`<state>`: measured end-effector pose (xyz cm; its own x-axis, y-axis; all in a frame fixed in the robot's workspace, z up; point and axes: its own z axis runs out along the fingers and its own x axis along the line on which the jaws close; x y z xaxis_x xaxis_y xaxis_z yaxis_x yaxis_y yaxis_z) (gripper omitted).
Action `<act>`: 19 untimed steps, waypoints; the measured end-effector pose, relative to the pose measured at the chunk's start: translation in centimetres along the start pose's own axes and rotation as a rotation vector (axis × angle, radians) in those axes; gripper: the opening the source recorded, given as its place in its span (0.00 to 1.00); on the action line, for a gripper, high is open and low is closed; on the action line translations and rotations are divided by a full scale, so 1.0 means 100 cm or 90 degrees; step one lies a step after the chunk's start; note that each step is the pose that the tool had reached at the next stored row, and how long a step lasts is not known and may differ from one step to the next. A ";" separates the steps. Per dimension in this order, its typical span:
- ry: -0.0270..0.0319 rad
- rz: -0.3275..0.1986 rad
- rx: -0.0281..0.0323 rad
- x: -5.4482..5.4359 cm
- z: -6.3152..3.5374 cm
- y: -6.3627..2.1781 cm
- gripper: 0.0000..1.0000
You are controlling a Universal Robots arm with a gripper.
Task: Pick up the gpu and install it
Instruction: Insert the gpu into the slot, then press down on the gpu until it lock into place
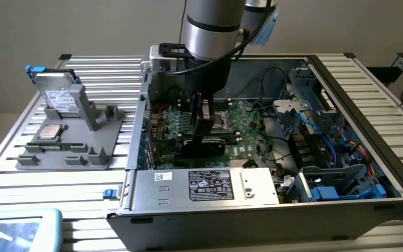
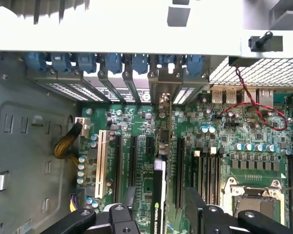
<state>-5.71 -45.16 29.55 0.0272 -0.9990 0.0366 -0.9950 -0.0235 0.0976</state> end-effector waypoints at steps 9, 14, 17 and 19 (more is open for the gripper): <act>0.0000 0.000 0.0000 0.000 -0.0007 0.0001 0.53; 0.0000 0.000 0.0000 0.001 -0.0006 0.0001 0.53; 0.0000 0.000 0.0000 0.001 -0.0006 0.0001 0.50; 0.0000 0.000 0.0000 0.001 -0.0006 0.0001 0.38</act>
<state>-5.71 -45.20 29.62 0.0271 -0.9990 0.0366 -0.9950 -0.0235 0.0975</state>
